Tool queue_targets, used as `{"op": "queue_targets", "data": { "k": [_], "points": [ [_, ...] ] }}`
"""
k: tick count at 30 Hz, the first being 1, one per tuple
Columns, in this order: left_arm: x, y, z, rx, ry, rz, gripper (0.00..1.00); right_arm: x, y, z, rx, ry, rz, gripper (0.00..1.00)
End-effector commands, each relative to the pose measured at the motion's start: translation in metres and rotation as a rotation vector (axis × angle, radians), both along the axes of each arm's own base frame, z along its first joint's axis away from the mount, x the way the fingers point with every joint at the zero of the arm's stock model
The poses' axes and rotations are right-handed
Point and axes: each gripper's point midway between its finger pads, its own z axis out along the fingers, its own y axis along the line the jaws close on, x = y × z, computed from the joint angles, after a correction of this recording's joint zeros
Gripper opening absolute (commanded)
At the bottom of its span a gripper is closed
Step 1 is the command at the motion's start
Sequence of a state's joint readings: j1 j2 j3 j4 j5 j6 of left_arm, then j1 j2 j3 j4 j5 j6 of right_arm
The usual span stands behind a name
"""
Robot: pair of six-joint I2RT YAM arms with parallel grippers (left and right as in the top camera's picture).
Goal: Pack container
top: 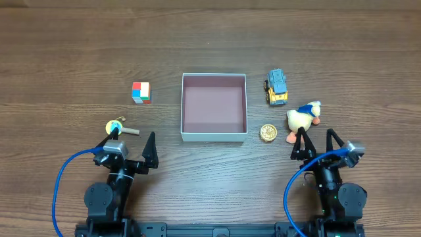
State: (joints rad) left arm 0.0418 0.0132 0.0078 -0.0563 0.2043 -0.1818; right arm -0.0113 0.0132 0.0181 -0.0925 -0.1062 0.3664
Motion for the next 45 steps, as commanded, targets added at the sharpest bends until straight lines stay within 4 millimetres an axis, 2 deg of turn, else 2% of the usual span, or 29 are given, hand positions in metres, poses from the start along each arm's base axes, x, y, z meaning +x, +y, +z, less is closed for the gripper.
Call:
{"op": "queue_targets", "data": {
  "k": [1,17,28,31,33,37,45],
  "points": [
    [0.000,0.002,-0.001,-0.005,0.001,0.008,1.00,0.000,-0.005,-0.001,0.003,-0.001,-0.030,1.00],
    [0.000,0.002,-0.001,-0.005,0.001,0.008,1.00,0.000,-0.001,0.000,0.004,-0.005,-0.011,1.00],
    [0.000,0.002,-0.001,-0.005,0.001,0.008,1.00,-0.004,0.015,0.004,0.003,0.005,0.087,1.00],
    [0.000,0.002,-0.001,-0.005,0.001,0.008,1.00,-0.012,0.009,0.019,-0.082,0.040,0.056,1.00],
    [0.000,0.002,-0.001,-0.005,0.001,0.008,1.00,-0.017,0.002,0.033,-0.084,0.055,0.015,1.00],
    [0.000,0.002,-0.001,-0.005,0.001,0.008,1.00,-0.021,0.002,0.063,-0.084,0.077,0.013,1.00],
    [0.000,0.002,-0.001,-0.005,0.001,0.008,1.00,-0.002,0.002,0.099,-0.080,0.377,0.026,1.00]
  ]
}}
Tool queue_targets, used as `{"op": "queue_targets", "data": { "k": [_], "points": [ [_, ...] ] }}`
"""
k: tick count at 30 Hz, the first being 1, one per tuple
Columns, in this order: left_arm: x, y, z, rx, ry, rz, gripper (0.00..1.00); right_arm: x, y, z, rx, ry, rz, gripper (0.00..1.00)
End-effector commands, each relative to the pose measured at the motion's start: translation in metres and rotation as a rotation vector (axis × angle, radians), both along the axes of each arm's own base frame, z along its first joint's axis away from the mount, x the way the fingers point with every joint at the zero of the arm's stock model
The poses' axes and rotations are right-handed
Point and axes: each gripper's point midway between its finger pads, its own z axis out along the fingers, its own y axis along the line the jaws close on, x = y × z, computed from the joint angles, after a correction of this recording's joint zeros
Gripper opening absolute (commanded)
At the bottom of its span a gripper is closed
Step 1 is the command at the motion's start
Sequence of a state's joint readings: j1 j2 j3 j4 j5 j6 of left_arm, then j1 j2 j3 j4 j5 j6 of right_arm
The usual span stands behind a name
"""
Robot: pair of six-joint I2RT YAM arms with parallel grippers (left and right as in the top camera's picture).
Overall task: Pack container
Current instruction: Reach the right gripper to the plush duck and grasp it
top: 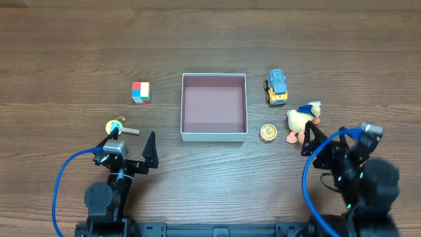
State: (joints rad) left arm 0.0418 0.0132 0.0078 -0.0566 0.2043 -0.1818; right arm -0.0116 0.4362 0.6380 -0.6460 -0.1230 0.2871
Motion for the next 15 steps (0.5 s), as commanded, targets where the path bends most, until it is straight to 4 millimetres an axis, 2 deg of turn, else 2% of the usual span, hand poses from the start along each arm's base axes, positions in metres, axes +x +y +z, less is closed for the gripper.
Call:
{"op": "queue_targets", "data": {
  "k": [1,4,6,9,13,15],
  "points": [
    [0.000,0.002,-0.001,-0.005,0.000,0.008,1.00,0.014,-0.002,0.033,-0.014,0.098,-0.008,1.00],
    [0.000,0.002,-0.001,-0.005,0.000,0.008,1.00,0.024,-0.002,0.031,-0.081,0.322,0.036,1.00],
    [0.000,0.002,-0.001,-0.005,0.000,0.008,1.00,0.029,-0.002,0.014,-0.089,0.572,0.061,1.00],
    [0.000,0.002,-0.001,-0.005,0.001,0.008,1.00,0.032,-0.001,-0.013,-0.068,0.859,0.067,1.00],
    [0.000,0.002,-0.001,-0.005,0.000,0.008,1.00,0.042,0.003,-0.044,0.002,1.026,0.030,1.00],
    [0.000,0.002,-0.001,-0.005,0.001,0.008,1.00,0.048,0.002,-0.052,0.020,1.045,0.002,1.00]
  ]
}}
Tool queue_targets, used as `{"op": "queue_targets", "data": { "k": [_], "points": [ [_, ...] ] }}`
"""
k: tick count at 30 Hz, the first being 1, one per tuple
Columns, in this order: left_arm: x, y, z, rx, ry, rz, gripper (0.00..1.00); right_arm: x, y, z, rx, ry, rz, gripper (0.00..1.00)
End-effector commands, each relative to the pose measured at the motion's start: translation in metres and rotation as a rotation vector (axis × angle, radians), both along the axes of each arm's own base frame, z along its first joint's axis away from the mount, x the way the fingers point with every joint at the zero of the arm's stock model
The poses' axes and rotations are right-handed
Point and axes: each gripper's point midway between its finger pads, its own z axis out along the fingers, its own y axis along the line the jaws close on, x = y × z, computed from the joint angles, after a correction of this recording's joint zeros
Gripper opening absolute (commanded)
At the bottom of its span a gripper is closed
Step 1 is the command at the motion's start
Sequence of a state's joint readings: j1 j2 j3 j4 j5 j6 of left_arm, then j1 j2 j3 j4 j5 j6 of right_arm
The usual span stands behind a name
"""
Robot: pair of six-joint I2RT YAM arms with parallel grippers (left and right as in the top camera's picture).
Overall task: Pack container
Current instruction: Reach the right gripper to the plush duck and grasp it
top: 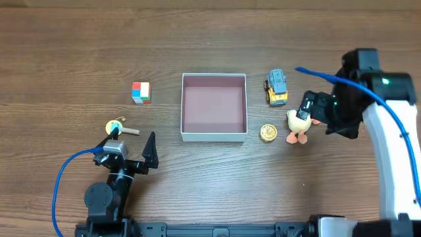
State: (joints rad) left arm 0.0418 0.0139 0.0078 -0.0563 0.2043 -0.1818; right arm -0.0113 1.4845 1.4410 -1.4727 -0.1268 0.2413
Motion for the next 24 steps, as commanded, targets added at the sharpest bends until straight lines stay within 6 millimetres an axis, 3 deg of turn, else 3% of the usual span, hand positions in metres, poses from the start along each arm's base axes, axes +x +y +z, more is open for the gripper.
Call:
{"op": "queue_targets", "data": {
  "k": [1,7,12,19,24],
  "points": [
    [0.000,0.002,-0.001,-0.005,0.000,0.008,1.00,0.014,0.000,0.004,0.003,-0.022,-0.086,1.00],
    [0.000,0.002,-0.001,-0.005,0.000,0.008,1.00,0.026,-0.033,-0.002,-0.168,-0.040,-0.229,1.00],
    [0.000,0.002,-0.001,-0.005,0.000,0.008,1.00,0.028,-0.031,-0.026,-0.164,0.054,-0.219,1.00],
    [0.000,0.002,-0.001,-0.005,0.000,0.008,1.00,0.050,-0.029,-0.028,-0.149,-0.022,-0.221,1.00],
    [0.000,0.002,-0.001,-0.005,0.000,0.008,1.00,0.060,-0.029,-0.056,-0.149,-0.009,-0.231,1.00]
  ]
}}
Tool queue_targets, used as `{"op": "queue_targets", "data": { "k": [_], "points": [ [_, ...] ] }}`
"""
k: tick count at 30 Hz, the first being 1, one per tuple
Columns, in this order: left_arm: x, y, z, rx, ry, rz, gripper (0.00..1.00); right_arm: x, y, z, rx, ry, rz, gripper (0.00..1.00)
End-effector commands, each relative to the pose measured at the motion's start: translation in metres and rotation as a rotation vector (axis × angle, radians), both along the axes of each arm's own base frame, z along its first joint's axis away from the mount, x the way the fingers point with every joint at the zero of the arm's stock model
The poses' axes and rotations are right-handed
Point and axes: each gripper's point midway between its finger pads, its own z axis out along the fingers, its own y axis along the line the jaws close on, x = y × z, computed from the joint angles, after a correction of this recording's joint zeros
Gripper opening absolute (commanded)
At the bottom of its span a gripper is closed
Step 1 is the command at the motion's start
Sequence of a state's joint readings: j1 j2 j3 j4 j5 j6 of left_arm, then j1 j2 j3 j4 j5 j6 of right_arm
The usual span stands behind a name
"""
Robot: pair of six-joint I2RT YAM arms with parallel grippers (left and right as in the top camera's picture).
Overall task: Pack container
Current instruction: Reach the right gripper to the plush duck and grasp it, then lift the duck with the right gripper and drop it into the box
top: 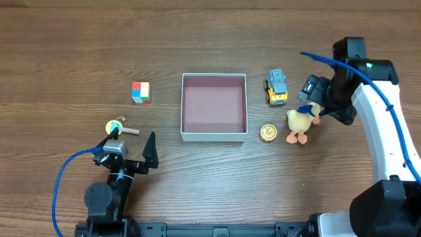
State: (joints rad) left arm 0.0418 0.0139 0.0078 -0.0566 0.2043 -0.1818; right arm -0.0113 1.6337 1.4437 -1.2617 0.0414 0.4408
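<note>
A white box (214, 137) with a dark red floor stands open at the table's middle, with nothing in it. To its right lie a yellow and blue toy truck (277, 87), a round gold piece (268, 133) and a plush duck (300, 122). On the left are a coloured cube (141, 92) and a small yellow disc on a stick (116, 127). My right gripper (309, 92) hovers open just above the duck's head, holding nothing. The left gripper (131, 140) rests open near the front edge, beside the yellow disc.
Blue cables loop from both arms, one at the front left (60, 191) and one along the right arm (395, 125). The right arm's white link spans the table's right side down to its base at the front right.
My right gripper has shifted slightly back and up from over the duck's body to beside its head. The duck and all other objects lie where they were. The left arm is still.
Both grippers first rested open at the front edge, the right one just in front of the duck. The right arm then lifted and turned, later reached out over the duck from the right, and now hangs by its head. No object has moved.
</note>
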Motion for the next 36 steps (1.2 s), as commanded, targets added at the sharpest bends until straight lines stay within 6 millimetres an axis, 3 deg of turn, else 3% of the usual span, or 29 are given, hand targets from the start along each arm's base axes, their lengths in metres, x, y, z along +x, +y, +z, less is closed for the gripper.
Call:
{"op": "queue_targets", "data": {
  "k": [1,9,14,19,23,28,32,33,36],
  "points": [
    [0.000,0.002,-0.001,-0.005,0.000,0.008,1.00,0.002,0.000,-0.026,0.000,0.050,-0.053,1.00],
    [0.000,0.002,-0.001,-0.005,0.000,0.008,1.00,0.003,0.004,-0.078,0.023,0.201,-0.107,1.00],
    [0.000,0.002,-0.001,-0.005,0.000,0.008,1.00,0.002,0.010,-0.083,0.058,0.205,-0.105,1.00],
    [0.000,0.002,-0.001,-0.005,0.000,0.008,1.00,-0.007,0.018,-0.115,0.107,0.207,-0.124,1.00],
    [0.000,0.002,-0.001,-0.005,0.000,0.008,1.00,-0.006,0.018,-0.118,0.106,0.200,-0.124,1.00],
    [0.000,0.002,-0.001,-0.005,0.000,0.008,1.00,0.000,0.011,-0.113,0.070,0.180,-0.126,0.79],
    [0.000,0.002,-0.001,-0.005,0.000,0.008,1.00,0.010,0.011,-0.102,0.072,0.154,-0.125,0.44],
    [0.000,0.002,-0.001,-0.005,0.000,0.008,1.00,0.011,0.011,-0.097,0.068,0.155,-0.126,0.39],
    [0.000,0.002,-0.001,-0.005,0.000,0.008,1.00,0.017,0.006,-0.070,0.036,0.153,-0.125,0.38]
  ]
}}
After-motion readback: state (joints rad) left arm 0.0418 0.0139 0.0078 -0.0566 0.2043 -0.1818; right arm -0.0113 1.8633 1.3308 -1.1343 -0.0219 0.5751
